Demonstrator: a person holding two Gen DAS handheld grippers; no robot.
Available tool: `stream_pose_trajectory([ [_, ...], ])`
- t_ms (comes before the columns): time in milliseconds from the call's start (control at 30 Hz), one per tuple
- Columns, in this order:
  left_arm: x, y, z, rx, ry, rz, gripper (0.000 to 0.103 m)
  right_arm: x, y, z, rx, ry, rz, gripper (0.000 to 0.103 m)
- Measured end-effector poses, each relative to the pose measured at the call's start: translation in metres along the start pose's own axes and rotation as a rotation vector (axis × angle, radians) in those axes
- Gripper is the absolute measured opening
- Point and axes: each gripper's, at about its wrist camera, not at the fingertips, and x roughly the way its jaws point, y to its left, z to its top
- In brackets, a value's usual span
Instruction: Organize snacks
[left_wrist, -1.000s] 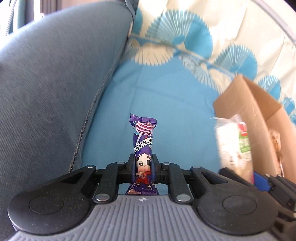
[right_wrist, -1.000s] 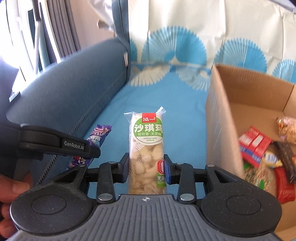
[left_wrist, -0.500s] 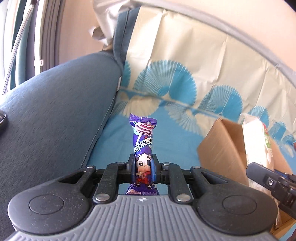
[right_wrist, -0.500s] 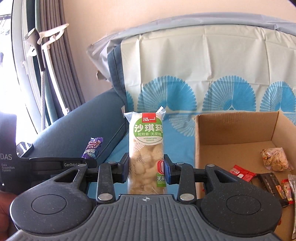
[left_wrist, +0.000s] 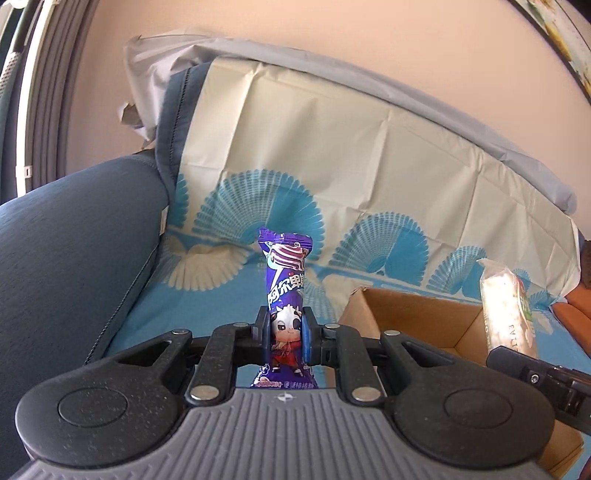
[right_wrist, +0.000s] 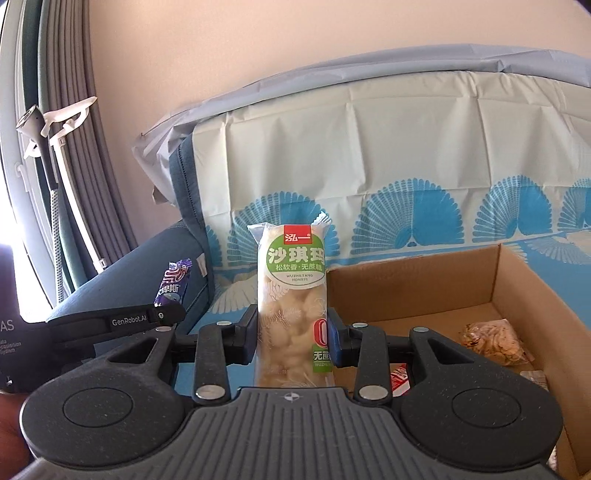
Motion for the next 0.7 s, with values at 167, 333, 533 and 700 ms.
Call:
stream_pose_trajectory([
  [167,0.004,-0.028,0.000,0.028,-0.043,-0.064,0.017,-0.007,-0.025,0.004,0.036,-0.016,-0.049,0.038],
  [333,0.009,-0.054,-0.004,0.053,-0.062,-0.117,0.017,-0.011,-0.046,0.004,0.060,-0.018,-0.100,0.038],
  [533,0.013,-0.075,-0.005,0.059,-0.080,-0.178,0.017,-0.017,-0.064,0.004,0.072,-0.023,-0.153,0.038],
  [700,0.015,-0.093,-0.009,0.090,-0.092,-0.220,0.017,-0.019,-0.076,0.003,0.078,-0.023,-0.198,0.038],
])
